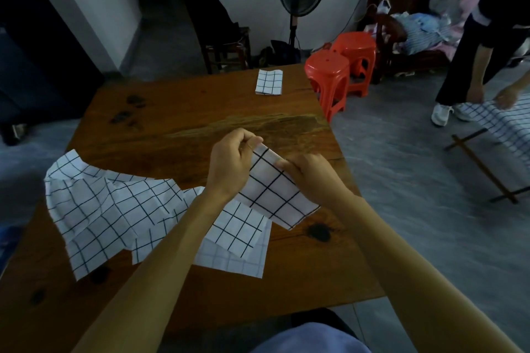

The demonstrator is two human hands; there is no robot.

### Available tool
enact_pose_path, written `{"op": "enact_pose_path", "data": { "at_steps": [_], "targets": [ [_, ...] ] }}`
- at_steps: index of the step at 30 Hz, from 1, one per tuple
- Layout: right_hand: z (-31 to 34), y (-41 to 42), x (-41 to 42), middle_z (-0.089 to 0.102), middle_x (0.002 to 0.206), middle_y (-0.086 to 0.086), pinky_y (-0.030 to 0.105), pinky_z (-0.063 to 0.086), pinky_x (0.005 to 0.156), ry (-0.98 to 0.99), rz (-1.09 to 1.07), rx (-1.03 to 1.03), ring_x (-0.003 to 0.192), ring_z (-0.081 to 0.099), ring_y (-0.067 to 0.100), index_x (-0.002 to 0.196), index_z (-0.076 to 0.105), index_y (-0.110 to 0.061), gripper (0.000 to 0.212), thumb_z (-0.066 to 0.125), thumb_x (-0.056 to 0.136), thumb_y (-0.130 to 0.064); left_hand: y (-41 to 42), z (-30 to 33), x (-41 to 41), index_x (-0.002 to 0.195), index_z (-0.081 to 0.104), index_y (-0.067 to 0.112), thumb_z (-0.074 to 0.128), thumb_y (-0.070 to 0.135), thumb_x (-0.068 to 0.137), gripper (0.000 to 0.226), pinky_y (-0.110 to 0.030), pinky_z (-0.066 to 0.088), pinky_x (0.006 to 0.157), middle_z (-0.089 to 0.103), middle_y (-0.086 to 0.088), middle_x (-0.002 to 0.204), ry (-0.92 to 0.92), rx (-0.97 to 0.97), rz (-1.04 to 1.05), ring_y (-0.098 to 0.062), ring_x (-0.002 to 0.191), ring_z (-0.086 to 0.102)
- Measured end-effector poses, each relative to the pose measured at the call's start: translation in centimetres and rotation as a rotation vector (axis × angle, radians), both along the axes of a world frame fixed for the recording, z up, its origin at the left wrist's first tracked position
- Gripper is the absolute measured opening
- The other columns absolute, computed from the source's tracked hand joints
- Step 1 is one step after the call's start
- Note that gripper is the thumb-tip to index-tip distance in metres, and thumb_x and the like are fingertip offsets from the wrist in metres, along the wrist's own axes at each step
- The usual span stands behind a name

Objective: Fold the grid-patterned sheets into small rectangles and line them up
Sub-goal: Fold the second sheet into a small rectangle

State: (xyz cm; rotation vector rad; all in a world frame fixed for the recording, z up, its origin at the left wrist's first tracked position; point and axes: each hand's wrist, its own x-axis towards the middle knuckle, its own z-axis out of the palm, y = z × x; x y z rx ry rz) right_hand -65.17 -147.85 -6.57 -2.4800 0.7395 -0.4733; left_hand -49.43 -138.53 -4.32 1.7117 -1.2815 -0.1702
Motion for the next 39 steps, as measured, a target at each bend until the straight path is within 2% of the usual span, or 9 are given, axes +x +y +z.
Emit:
{"op": "enact_pose_path", "data": {
  "at_steps": [6, 13, 17, 20, 22, 25, 28, 33, 39],
  "targets": [
    [-1.7, -0.1, -0.4, 0.038, 0.052, -0.006, 0.025, 0.026, 0.046, -0.038, -0.025, 0.020, 0.044, 0.034, 0.009, 0.060, 0.042, -0.021, 0.046, 0.040, 0.101, -0.043, -0.5, -0.5, 0.4, 0.088, 0.061, 0.014, 0.054, 0.026, 0.096, 0.015, -0.009, 0.038, 0.055, 0.054, 0.014, 0.071, -0.025, -0.001, 0.067, -0.003, 0.062, 0.051],
    [-3.9, -0.3, -2.1, 0.046, 0.056, -0.007, 0.032, 0.037, 0.050, 0.103, -0.045, 0.047, 0.049, 0.045, 0.011, 0.063, 0.048, -0.026, 0.046, 0.034, 0.096, -0.055, -0.2, -1.2, 1.2, 0.088, 0.058, 0.018, 0.054, 0.024, 0.096, 0.011, -0.008, 0.036, 0.054, 0.051, 0.017, 0.069, -0.061, 0.021, 0.092, -0.002, 0.061, 0.049],
    [-5.4, -0.6, -3.8, 0.055, 0.063, -0.009, 0.017, 0.035, 0.052, 0.264, -0.026, 0.164, 0.054, 0.052, 0.002, 0.069, 0.052, -0.029, 0.039, 0.037, 0.099, -0.050, 0.4, -2.1, 1.5, 0.093, 0.063, 0.010, 0.053, 0.024, 0.096, 0.017, -0.012, 0.038, 0.058, 0.057, 0.009, 0.077, -0.073, 0.084, 0.097, -0.001, 0.067, 0.051],
    [-5.9, -0.8, -5.0, 0.065, 0.068, -0.007, 0.018, 0.043, 0.065, 0.515, -0.036, 0.347, 0.061, 0.059, -0.001, 0.071, 0.057, -0.030, 0.036, 0.042, 0.101, -0.042, 1.1, -1.9, 2.7, 0.095, 0.063, 0.008, 0.054, 0.023, 0.096, 0.017, -0.013, 0.039, 0.060, 0.059, 0.007, 0.083, -0.126, 0.096, 0.102, -0.004, 0.069, 0.052],
    [-5.7, -0.8, -5.2, 0.068, 0.076, -0.006, 0.020, 0.042, 0.063, 0.558, -0.087, 0.337, 0.065, 0.059, 0.002, 0.074, 0.057, -0.028, 0.034, 0.042, 0.102, -0.041, 1.2, -1.9, 3.2, 0.096, 0.064, 0.008, 0.054, 0.022, 0.096, 0.017, -0.013, 0.038, 0.059, 0.058, 0.007, 0.084, -0.176, 0.116, 0.078, -0.004, 0.070, 0.052],
    [-4.2, -0.5, -3.5, 0.068, 0.090, 0.002, 0.030, 0.054, 0.068, 0.354, -0.100, 0.175, 0.075, 0.063, 0.013, 0.094, 0.061, -0.022, 0.036, 0.036, 0.100, -0.048, 0.9, -2.2, 2.4, 0.096, 0.065, 0.010, 0.054, 0.023, 0.096, 0.017, -0.013, 0.039, 0.060, 0.061, 0.006, 0.086, -0.210, 0.148, 0.028, -0.004, 0.073, 0.053],
    [-2.2, 0.0, -0.1, 0.065, 0.099, -0.004, 0.028, 0.049, 0.072, 0.117, 0.007, 0.162, 0.084, 0.059, 0.011, 0.115, 0.062, -0.018, 0.036, 0.043, 0.100, -0.044, 0.4, -2.5, 1.3, 0.094, 0.065, 0.012, 0.053, 0.024, 0.096, 0.017, -0.024, 0.049, 0.066, 0.062, 0.005, 0.088, -0.154, 0.146, -0.017, -0.010, 0.079, 0.058],
    [-0.9, 0.6, 2.2, 0.041, 0.059, 0.000, 0.031, 0.025, 0.051, -0.036, 0.083, 0.183, 0.053, 0.037, 0.018, 0.068, 0.046, -0.014, 0.041, 0.041, 0.102, -0.036, 0.0, -1.5, 1.1, 0.090, 0.064, 0.017, 0.055, 0.024, 0.095, 0.012, -0.023, 0.048, 0.067, 0.063, 0.006, 0.083, -0.037, 0.092, -0.035, -0.006, 0.078, 0.058],
    [-4.1, 1.1, -0.3, 0.035, 0.054, -0.007, 0.023, 0.021, 0.047, -0.057, -0.035, 0.190, 0.047, 0.031, 0.008, 0.061, 0.038, -0.022, 0.045, 0.038, 0.100, -0.045, 0.0, -1.1, 2.0, 0.089, 0.063, 0.018, 0.056, 0.024, 0.095, 0.010, -0.012, 0.042, 0.061, 0.059, 0.013, 0.077, 0.015, 0.066, 0.013, -0.005, 0.072, 0.057]
  ]
}}
